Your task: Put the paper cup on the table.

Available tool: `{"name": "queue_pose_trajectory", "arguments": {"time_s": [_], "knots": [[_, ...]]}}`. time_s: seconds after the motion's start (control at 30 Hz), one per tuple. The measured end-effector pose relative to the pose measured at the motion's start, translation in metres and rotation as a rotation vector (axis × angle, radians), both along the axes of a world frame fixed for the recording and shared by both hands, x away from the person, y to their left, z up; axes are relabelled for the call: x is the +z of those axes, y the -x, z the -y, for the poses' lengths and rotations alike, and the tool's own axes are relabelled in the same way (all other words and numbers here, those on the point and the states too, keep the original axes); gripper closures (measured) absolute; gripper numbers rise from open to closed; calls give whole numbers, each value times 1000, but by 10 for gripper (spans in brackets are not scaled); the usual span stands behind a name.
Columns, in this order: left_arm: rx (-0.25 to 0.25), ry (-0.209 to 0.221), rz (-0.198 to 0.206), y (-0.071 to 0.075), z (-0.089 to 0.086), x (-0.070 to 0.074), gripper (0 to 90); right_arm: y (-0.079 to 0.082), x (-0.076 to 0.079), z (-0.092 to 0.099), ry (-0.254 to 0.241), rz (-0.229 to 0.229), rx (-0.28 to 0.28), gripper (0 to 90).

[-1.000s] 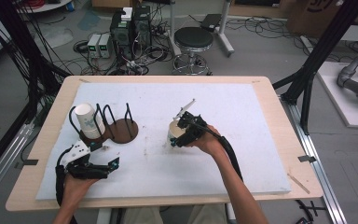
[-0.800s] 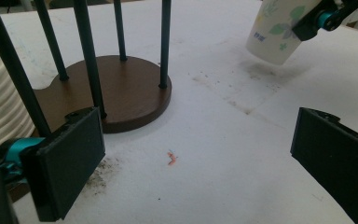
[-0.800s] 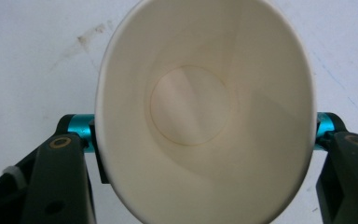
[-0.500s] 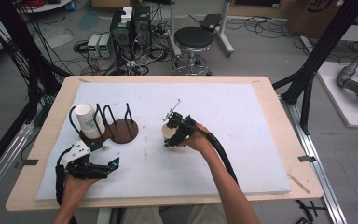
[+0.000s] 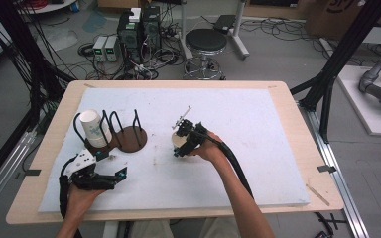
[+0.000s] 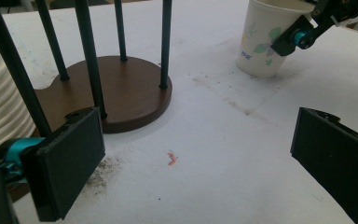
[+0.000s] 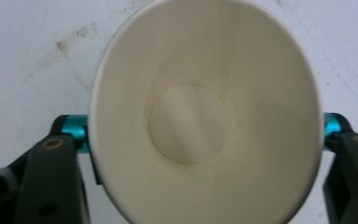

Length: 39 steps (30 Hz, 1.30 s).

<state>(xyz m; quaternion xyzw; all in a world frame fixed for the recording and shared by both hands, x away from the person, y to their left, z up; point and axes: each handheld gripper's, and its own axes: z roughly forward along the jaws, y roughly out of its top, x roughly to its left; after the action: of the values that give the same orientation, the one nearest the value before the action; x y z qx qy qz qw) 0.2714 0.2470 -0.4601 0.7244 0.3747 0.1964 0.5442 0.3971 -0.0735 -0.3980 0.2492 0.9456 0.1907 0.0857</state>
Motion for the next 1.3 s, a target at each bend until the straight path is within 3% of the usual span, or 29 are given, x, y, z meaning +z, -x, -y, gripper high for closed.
{"name": "queue_pose_trajectory", "arguments": {"time_s": [0.1, 0.17, 0.3, 0.63, 0.97, 1.3], "knots": [[0, 2, 1, 0, 0, 0, 28, 0, -6, 0, 24, -12, 10, 186], [-1, 2, 2, 0, 0, 0, 28, 0, -12, 2, -3, -33, 8, 151], [1, 1, -1, 0, 0, 0, 28, 0, -18, 8, -51, -38, -9, 146], [-1, 2, -1, 0, 0, 0, 28, 7, -21, 26, -101, -16, -21, 146], [2, 3, -3, -1, -1, 0, 28, 28, -17, 67, -271, 41, -72, 147], [9, 14, 5, 0, -2, 0, 28, 55, -22, 134, -465, 177, -151, 151]]}}
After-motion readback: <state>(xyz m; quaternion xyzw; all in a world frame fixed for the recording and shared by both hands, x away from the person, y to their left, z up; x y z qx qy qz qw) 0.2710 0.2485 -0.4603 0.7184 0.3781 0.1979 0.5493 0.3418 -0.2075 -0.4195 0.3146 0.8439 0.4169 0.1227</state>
